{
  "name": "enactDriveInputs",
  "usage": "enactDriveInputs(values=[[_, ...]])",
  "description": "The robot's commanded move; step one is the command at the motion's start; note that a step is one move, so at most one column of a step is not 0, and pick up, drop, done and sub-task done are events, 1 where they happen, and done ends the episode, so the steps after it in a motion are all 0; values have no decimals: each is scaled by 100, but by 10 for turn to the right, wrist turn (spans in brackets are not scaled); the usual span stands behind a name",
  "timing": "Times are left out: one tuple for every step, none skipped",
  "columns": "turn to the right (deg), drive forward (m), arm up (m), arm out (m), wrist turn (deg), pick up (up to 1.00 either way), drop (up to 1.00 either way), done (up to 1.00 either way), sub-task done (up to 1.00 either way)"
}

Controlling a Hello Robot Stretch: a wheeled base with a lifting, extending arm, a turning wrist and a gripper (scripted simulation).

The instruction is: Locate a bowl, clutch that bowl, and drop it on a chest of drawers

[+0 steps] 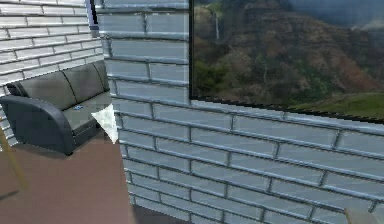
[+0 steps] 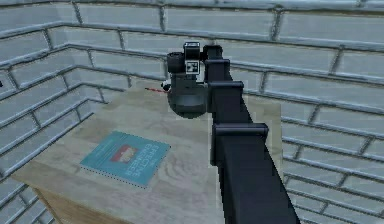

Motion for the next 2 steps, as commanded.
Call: enactDriveInputs(values=[[0,0,0,-10,0,0,0,0,0],[0,0,0,0,0,0,0,100,0]])
